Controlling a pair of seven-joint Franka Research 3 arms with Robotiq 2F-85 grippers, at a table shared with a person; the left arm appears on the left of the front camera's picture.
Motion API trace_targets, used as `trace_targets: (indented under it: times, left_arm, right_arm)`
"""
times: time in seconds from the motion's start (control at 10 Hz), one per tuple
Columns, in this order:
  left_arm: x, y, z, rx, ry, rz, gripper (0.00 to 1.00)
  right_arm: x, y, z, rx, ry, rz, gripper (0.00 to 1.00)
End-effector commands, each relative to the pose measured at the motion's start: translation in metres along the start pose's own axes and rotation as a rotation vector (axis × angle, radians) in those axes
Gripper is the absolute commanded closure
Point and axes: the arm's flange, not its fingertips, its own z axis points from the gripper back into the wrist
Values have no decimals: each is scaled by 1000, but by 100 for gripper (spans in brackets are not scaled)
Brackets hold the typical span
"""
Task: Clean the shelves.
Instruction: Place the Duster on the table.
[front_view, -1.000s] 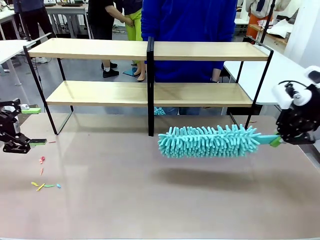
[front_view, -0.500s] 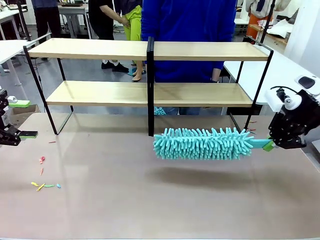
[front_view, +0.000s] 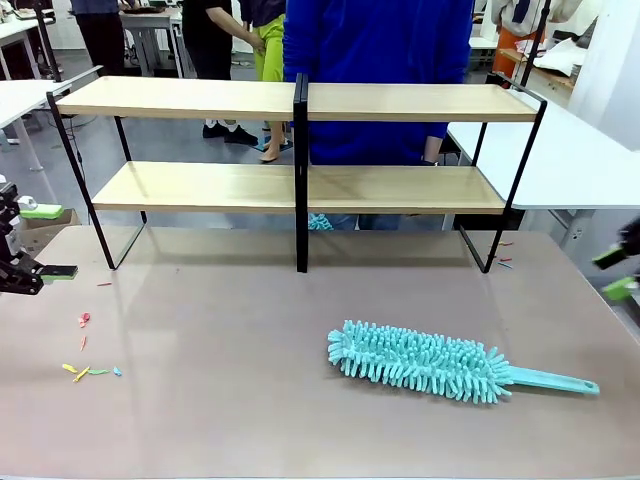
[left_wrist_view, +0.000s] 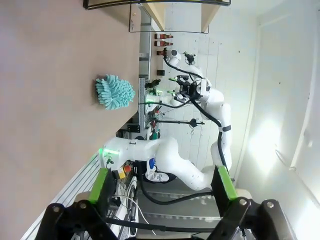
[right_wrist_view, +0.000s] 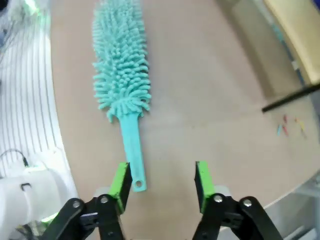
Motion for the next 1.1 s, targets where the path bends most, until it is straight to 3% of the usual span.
trace_targets:
  times: [0.0,0.1,0.3,0.5,0.6,0.8,0.9,1.0]
  left_arm:
    - [-4,0,0,-11,7,-25,0]
    - [-4,0,0,-11,7,-25,0]
    - [-4,0,0,-11,7,-25,0]
    - [-4,0,0,-11,7,-25,0]
    - [-4,0,0,-11,7,-25,0]
    - [-4,0,0,-11,7,-25,0]
    - [-4,0,0,-11,7,-25,0]
    - [-4,0,0,-11,7,-25,0]
  right_arm:
    - [-16,58,21,149,-203,-361,0]
    - [-10,80,22,210,-250,-506,0]
    - [-5,99,4,375,-541,-751,0]
    - [-11,102,-16,406,-663,-890,0]
    - [-11,105,-23,391,-644,-917,0]
    - [-20,115,-46,422,-407,-960,0]
    - [-29,123,-59,555,-334,-997,0]
    - [-35,129,-70,599,-306,-1071,0]
